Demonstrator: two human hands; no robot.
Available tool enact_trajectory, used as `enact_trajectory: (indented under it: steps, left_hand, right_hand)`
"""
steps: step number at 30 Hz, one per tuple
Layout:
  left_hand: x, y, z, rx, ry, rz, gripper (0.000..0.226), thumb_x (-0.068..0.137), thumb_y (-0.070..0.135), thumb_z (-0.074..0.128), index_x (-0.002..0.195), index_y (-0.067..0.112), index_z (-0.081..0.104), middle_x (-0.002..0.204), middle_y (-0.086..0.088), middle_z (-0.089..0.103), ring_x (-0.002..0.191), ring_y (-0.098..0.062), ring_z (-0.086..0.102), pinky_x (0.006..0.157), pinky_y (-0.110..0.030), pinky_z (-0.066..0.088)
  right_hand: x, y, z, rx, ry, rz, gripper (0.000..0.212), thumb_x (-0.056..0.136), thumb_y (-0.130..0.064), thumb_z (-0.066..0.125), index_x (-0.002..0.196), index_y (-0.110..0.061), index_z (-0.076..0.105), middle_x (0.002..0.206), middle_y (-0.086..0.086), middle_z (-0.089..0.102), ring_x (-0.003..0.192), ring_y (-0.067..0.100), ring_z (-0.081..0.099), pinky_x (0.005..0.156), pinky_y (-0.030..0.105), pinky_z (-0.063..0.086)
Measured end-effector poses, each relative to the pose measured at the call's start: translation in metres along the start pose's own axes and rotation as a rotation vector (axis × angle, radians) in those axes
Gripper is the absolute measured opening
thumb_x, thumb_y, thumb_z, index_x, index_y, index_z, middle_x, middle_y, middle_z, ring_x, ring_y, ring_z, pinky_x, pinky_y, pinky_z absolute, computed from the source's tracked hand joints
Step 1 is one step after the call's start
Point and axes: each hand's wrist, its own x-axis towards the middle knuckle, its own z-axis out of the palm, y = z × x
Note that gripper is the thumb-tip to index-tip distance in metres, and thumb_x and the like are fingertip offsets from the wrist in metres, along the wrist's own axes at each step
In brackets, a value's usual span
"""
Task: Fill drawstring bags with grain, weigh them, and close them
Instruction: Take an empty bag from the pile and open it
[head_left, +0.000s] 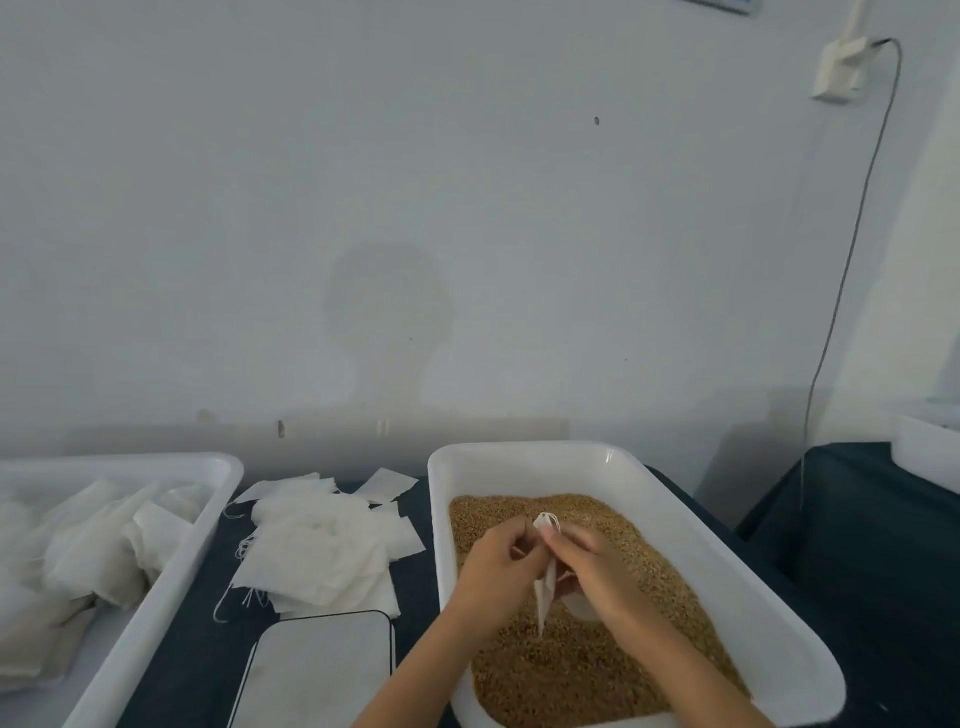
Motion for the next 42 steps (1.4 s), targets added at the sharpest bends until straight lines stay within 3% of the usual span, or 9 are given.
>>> enact_trajectory:
  steps: [3, 8, 16, 19, 23, 26, 33, 37, 42]
  left_hand:
    - [0.0, -0.003, 0.001, 0.096, 0.014, -0.031, 0.016, 0.081, 0.015, 0.061, 0.071, 0.021, 0.05, 0.073, 0.006, 0.057, 0.069, -0.011, 0.053, 0.074, -0.034, 0.051]
    - [0.0, -0.004, 0.006, 0.301, -0.003, -0.041, 0.012, 0.078, 0.025, 0.058, 0.078, 0.019, 0.048, 0.077, 0.004, 0.059, 0.074, -0.016, 0.056, 0.068, -0.029, 0.046]
    - [0.002, -0.01, 0.007, 0.335, 0.105, -0.072, 0.022, 0.089, 0.018, 0.05, 0.07, 0.02, 0.039, 0.068, 0.006, 0.046, 0.061, -0.009, 0.039, 0.059, -0.021, 0.035]
    - [0.002, -0.009, 0.008, 0.356, 0.153, -0.041, 0.021, 0.086, 0.006, 0.048, 0.075, 0.02, 0.037, 0.067, 0.006, 0.042, 0.059, -0.009, 0.036, 0.055, -0.021, 0.031]
    - [0.001, -0.006, 0.009, 0.478, 0.188, 0.196, 0.029, 0.078, -0.01, 0.044, 0.086, 0.016, 0.055, 0.097, 0.005, 0.051, 0.094, -0.01, 0.047, 0.075, -0.019, 0.04]
    - [0.0, -0.009, 0.011, 0.642, 0.18, 0.313, 0.028, 0.083, -0.005, 0.05, 0.086, 0.018, 0.065, 0.117, 0.007, 0.05, 0.114, -0.009, 0.039, 0.092, -0.017, 0.032]
    - [-0.005, -0.007, 0.013, 0.713, 0.262, 0.306, 0.017, 0.085, 0.02, 0.044, 0.097, 0.019, 0.056, 0.112, 0.007, 0.048, 0.107, -0.012, 0.039, 0.095, -0.023, 0.036]
    - [-0.007, -0.005, 0.013, 0.803, 0.182, 0.347, 0.029, 0.092, 0.038, 0.04, 0.097, 0.02, 0.062, 0.122, 0.008, 0.046, 0.117, -0.012, 0.037, 0.099, -0.024, 0.03]
    - [-0.01, 0.004, 0.009, 0.821, 0.207, 0.479, 0.025, 0.09, 0.035, 0.054, 0.091, 0.015, 0.069, 0.119, 0.005, 0.05, 0.112, -0.015, 0.043, 0.094, -0.028, 0.037]
  right_hand:
    - [0.002, 0.006, 0.001, -0.167, 0.02, -0.025, 0.033, 0.099, -0.023, 0.044, 0.091, 0.006, 0.06, 0.079, 0.027, 0.063, 0.065, 0.027, 0.061, 0.061, 0.035, 0.051]
    - [0.002, 0.012, 0.0, -0.35, 0.04, -0.061, 0.031, 0.099, -0.021, 0.046, 0.07, -0.019, 0.056, 0.058, -0.006, 0.053, 0.044, -0.001, 0.047, 0.047, 0.018, 0.04]
    - [0.0, 0.009, 0.0, -0.502, 0.046, 0.018, 0.027, 0.1, -0.02, 0.042, 0.08, -0.011, 0.055, 0.076, 0.012, 0.065, 0.062, 0.017, 0.056, 0.06, 0.031, 0.048]
    - [0.0, 0.011, -0.002, -0.556, 0.136, 0.057, 0.029, 0.098, -0.018, 0.044, 0.069, -0.015, 0.048, 0.068, 0.007, 0.057, 0.058, 0.017, 0.049, 0.059, 0.031, 0.043]
    - [0.0, 0.011, -0.003, -0.447, 0.164, 0.115, 0.032, 0.093, -0.016, 0.049, 0.061, -0.016, 0.049, 0.056, 0.001, 0.049, 0.053, 0.017, 0.042, 0.053, 0.029, 0.036]
    - [0.003, 0.01, -0.004, -0.343, 0.201, 0.154, 0.036, 0.091, -0.011, 0.051, 0.055, -0.014, 0.053, 0.045, -0.003, 0.05, 0.043, 0.016, 0.044, 0.047, 0.026, 0.037]
    - [0.003, 0.008, -0.006, -0.127, 0.227, 0.224, 0.032, 0.091, -0.004, 0.052, 0.059, -0.005, 0.056, 0.042, 0.0, 0.052, 0.037, 0.014, 0.045, 0.04, 0.023, 0.038]
    - [0.0, 0.004, -0.006, -0.095, 0.228, 0.222, 0.03, 0.09, -0.004, 0.052, 0.061, -0.004, 0.057, 0.048, 0.005, 0.055, 0.043, 0.017, 0.048, 0.043, 0.025, 0.039]
    - [-0.002, 0.002, -0.009, 0.038, 0.225, 0.244, 0.025, 0.092, -0.008, 0.051, 0.069, -0.003, 0.06, 0.056, 0.006, 0.056, 0.048, 0.016, 0.049, 0.047, 0.025, 0.042]
